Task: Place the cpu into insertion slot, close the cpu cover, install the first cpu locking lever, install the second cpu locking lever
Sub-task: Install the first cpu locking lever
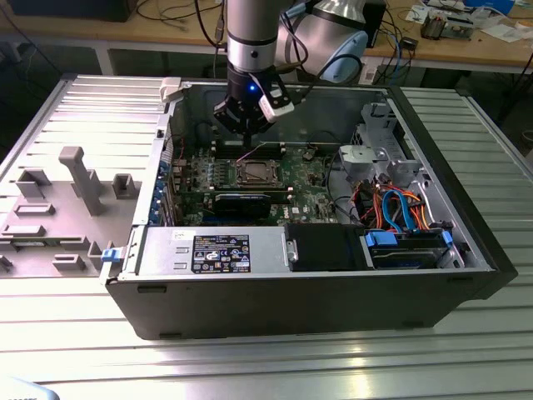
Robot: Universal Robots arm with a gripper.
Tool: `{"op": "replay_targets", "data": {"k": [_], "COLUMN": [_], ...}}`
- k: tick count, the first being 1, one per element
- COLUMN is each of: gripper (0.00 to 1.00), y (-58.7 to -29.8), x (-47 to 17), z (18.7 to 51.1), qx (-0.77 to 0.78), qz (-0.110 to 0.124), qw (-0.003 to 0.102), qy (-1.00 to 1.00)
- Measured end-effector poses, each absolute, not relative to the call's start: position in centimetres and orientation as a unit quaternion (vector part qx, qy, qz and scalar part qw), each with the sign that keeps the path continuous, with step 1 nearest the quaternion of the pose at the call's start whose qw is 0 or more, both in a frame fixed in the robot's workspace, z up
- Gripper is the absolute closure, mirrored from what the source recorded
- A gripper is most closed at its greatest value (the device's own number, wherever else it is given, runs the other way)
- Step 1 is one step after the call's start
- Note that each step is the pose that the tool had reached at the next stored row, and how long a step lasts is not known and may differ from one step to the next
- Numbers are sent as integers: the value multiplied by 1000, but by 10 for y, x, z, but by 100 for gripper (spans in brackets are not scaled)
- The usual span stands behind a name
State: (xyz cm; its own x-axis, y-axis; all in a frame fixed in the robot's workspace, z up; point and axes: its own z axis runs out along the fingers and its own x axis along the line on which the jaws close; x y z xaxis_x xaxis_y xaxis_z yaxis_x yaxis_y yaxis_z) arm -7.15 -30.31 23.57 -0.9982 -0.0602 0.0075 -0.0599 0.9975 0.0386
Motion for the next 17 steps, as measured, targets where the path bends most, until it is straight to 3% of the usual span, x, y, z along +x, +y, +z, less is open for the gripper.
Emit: {"op": "replay_targets", "data": {"k": [17], "gripper": [89], "y": [-298], "x": [-70], "z": [227], "qx": [44], "qz": [-18], "qw": [5], "qy": [-999]}}
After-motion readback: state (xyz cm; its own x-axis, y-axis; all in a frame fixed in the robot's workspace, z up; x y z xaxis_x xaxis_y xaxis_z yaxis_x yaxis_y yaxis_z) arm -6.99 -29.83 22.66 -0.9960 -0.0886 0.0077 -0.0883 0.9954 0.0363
